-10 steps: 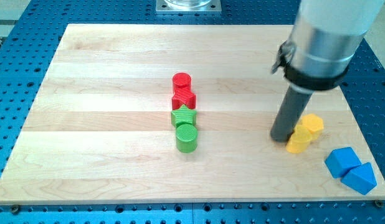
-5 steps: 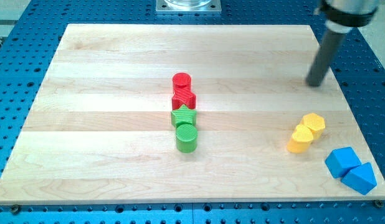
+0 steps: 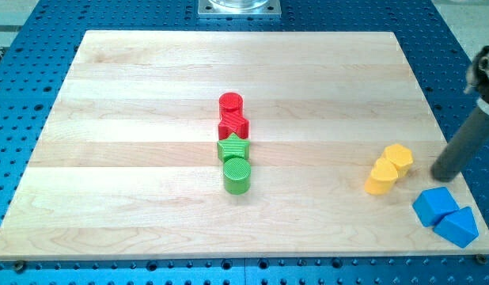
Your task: Push the yellow blocks towards the center right of the board
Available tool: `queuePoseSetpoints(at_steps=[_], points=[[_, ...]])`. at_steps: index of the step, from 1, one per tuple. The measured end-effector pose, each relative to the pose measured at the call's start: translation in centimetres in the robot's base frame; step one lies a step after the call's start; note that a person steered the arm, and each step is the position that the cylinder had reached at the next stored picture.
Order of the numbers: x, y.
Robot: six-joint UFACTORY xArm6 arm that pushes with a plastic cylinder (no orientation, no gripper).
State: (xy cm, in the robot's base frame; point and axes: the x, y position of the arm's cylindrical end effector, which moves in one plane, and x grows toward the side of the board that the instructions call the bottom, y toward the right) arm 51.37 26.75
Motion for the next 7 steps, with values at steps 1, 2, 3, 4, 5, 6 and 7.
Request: queuePoseSetpoints(at_steps=[1, 2, 3, 4, 5, 6, 7], points=[[-0.1, -1.6], [-0.3, -2.6], [-1.0, -4.4], [-4.9, -4.4], [-7.4, -4.4], [-7.6, -6.1], [-6.0, -13.2]])
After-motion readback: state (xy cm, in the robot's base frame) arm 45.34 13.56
